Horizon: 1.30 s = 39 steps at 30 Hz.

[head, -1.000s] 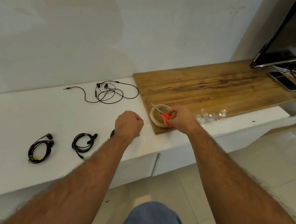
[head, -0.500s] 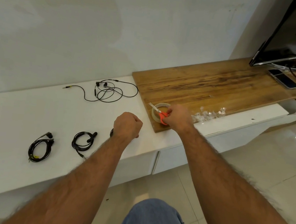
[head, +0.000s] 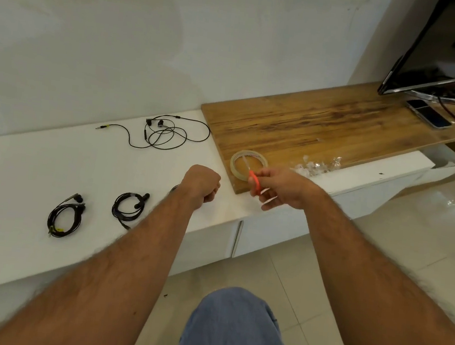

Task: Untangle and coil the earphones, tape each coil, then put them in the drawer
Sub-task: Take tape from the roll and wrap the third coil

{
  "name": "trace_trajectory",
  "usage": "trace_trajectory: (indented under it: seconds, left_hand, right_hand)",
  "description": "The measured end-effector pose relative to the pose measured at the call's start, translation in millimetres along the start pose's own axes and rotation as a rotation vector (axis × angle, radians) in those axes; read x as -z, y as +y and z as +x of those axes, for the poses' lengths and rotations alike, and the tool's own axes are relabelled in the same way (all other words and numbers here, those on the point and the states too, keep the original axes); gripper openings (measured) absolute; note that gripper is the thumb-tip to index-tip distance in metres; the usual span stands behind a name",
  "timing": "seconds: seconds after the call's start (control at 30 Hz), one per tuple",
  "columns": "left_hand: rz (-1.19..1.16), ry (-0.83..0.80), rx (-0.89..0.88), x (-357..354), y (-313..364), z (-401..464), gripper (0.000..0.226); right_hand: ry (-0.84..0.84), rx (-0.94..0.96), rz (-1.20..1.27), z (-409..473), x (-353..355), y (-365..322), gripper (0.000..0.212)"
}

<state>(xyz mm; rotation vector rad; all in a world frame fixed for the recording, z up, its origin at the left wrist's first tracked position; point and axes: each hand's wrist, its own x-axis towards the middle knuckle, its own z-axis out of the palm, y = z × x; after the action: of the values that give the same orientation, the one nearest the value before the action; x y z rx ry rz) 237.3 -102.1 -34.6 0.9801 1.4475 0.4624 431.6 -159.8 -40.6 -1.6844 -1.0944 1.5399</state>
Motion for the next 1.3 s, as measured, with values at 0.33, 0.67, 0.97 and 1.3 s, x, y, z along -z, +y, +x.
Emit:
trace_trajectory:
  seconds: [0.33,0.67,0.97,1.3]
  left_hand:
    - [0.012,-0.06,0.047,-4,-7,-3,0.014]
    - [0.024,-0.042,-0.002,-6,-10,2,0.014]
    - [0.057,0.001,-0.021,-8,-10,9,0.018]
    - [0.102,0.039,-0.047,-10,-9,13,0.012]
  right_hand:
    - [-0.254,-0.123,0.097,-15,-32,40,0.049]
    - [-0.186,-0.087,0.124,0,-38,28,0.046]
    - [-0.174,-0.03,0.129,5,-38,29,0.031]
    - [-0.083,0.019,0.093,5,-36,33,0.014]
